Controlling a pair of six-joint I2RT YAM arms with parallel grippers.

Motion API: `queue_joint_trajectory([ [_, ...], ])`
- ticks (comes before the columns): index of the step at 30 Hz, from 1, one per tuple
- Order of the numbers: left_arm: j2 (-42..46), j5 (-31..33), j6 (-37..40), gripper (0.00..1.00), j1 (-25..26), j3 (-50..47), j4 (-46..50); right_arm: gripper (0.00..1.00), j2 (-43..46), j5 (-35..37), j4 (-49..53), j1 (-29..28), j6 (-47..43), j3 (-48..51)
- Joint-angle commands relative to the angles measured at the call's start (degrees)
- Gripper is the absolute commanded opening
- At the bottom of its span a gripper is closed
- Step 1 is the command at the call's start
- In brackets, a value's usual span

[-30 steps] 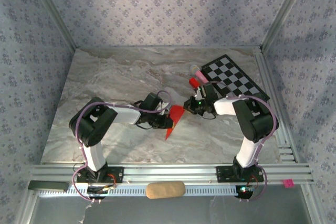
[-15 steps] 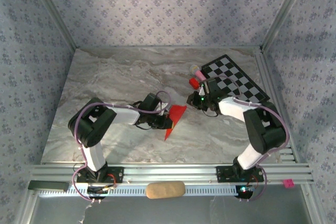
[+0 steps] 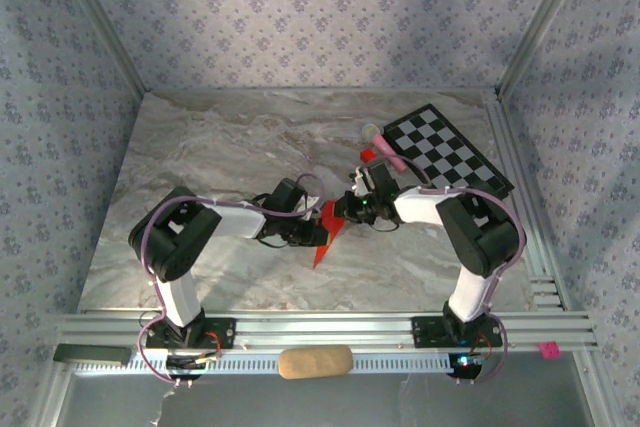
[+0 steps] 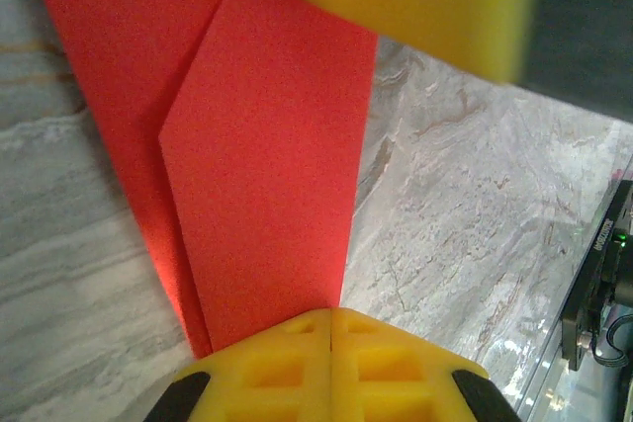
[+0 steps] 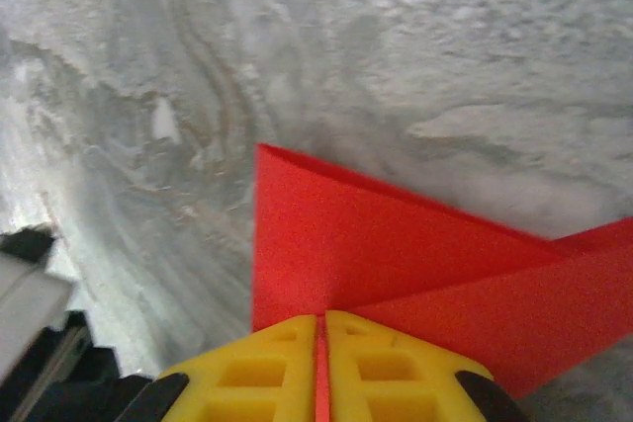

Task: Fold a paper plane with a square sheet of paper (pick it up from the middle)
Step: Fold the wing for the fifth time at the center of the table.

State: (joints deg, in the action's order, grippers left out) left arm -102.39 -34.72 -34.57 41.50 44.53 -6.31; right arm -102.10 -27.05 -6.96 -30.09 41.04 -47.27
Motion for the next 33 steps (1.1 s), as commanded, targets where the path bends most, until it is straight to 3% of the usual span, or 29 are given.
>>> queue_joint_trajectory([
  [1, -2.1, 4.39, -0.32, 0.0, -0.35, -3.78, 9.43, 0.11, -2.26, 1.22, -2.83, 2.64, 1.84, 1.57],
  [13, -2.03, 3.84, -0.47, 0.0, -0.36, -3.87, 9.1, 0.12, 0.41, 4.81, -1.91, 9.01, 1.77, 0.25],
  [21, -1.5, 3.51, -2.0, 0.0, -0.29, -3.93, 7.71, 0.14, 7.75, 0.29, -5.18, 5.44, -0.51, 3.27],
  [27, -0.75, 3.5, -2.04, 0.0, -0.29, -3.85, 8.06, 0.13, 6.11, -6.41, -4.13, 2.89, -2.45, 2.88],
  [33, 0.2, 3.11, -2.09, 0.0, -0.28, -2.9, 9.44, 0.08, 2.69, -4.02, -2.29, 0.73, -2.03, 2.94],
])
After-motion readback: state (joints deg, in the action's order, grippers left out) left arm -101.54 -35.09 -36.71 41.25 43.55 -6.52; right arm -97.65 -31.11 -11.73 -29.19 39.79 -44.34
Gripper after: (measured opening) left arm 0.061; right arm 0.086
